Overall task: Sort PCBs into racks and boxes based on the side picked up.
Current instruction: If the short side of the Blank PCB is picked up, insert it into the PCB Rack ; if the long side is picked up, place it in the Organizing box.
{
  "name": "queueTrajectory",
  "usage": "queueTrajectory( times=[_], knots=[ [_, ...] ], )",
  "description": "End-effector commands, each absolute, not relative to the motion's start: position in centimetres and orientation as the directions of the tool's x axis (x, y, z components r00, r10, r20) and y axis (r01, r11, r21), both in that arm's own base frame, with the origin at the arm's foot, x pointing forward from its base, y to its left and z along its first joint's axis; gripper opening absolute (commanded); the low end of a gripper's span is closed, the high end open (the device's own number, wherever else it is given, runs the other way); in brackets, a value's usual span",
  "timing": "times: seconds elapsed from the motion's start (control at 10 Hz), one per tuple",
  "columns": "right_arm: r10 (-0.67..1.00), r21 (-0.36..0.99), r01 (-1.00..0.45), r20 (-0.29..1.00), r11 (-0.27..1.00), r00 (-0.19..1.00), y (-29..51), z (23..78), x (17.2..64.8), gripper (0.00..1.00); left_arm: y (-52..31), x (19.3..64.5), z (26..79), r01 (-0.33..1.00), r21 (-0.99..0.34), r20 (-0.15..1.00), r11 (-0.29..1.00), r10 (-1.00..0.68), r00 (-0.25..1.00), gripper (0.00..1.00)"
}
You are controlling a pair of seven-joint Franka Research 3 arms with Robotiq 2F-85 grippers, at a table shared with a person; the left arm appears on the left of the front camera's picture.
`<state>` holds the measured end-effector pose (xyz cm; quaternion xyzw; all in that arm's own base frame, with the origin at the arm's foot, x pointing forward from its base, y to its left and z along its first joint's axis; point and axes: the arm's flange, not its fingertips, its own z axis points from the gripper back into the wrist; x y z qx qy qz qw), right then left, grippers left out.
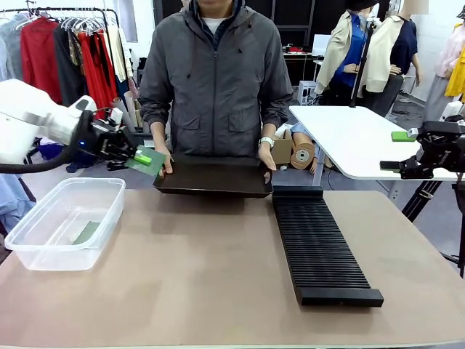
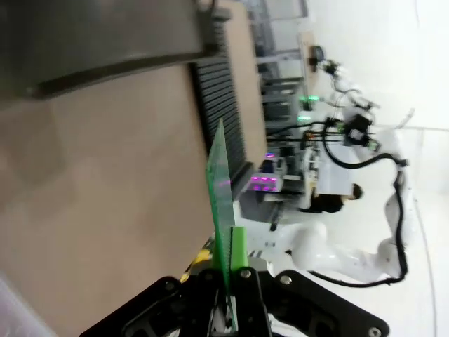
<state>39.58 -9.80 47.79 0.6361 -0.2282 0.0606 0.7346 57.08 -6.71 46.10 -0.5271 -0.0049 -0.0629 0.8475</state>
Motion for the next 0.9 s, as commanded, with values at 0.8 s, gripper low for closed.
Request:
queueTrajectory(
  times=[0.8],
  knots=[
    [-0.199,0.904,-0.389,0.42,0.178,0.885,-9.8,48.0,39.5,1.0,2.1,56.3,49.7,0.057,-0.495,-0.008,0.867,-0.07,0.998,0.0]
  ],
)
